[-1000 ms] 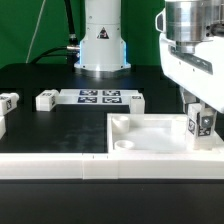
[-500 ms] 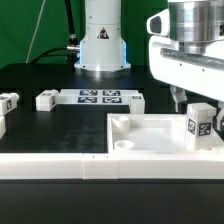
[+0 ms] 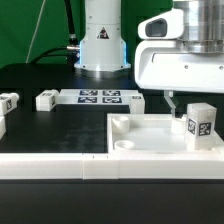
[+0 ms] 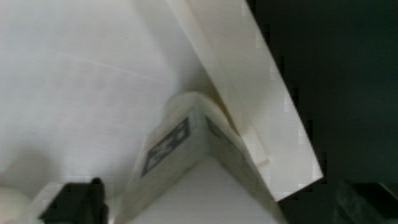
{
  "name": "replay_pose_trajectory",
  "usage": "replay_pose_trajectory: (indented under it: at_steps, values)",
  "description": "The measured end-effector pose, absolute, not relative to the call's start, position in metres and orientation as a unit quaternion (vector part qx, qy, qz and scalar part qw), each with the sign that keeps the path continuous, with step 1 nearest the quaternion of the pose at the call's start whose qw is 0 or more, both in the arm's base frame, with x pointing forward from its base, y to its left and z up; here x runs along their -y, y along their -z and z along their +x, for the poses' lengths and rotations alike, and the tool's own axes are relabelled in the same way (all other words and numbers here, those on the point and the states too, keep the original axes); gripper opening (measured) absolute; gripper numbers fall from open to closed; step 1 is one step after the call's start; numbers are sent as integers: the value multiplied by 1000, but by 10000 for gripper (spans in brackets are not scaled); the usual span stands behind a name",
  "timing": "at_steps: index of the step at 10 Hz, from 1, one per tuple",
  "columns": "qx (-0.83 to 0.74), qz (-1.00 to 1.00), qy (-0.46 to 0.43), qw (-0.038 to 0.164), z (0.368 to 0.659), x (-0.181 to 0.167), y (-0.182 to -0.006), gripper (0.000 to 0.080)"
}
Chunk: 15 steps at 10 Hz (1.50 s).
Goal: Assemble one leg
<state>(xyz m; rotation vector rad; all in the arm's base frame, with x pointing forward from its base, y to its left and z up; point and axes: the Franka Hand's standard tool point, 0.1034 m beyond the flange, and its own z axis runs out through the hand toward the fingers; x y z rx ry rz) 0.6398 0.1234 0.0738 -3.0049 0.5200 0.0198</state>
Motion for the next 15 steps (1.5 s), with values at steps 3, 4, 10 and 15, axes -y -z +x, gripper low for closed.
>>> replay_pose_trajectory:
  at_steps: [3, 4, 10, 15]
  values:
    - [-26, -999, 8, 31, 640, -123, -73, 649]
    - [10, -999, 8, 30, 640, -122, -73, 649]
    - [93, -995, 11, 25, 641, -117, -72, 379]
    - [-122, -992, 3, 34, 640, -118, -72, 291]
